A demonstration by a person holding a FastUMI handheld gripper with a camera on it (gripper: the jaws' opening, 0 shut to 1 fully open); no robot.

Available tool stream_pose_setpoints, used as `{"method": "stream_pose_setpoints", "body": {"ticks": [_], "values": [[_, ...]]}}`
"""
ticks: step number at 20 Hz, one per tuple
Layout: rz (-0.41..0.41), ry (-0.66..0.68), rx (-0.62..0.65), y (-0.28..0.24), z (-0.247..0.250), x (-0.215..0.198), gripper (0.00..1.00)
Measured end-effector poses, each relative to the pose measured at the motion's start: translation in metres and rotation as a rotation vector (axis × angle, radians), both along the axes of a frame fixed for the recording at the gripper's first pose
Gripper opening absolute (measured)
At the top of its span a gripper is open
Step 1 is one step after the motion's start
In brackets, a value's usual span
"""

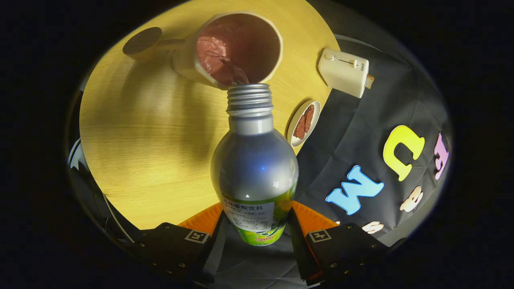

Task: Take the bottle from table, then pour the juice into the cup, finally place the bottle on the coaster

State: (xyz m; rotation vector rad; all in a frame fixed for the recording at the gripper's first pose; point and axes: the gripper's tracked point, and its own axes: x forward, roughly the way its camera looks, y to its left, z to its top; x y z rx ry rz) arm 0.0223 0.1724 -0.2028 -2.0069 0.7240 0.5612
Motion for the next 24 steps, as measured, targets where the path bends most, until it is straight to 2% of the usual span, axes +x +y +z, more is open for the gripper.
{"method": "stream_pose_setpoints", "body": {"ticks": [24], "values": [[0.04, 0.039, -0.207, 0.02, 0.023, 0.009, 0.74]]}}
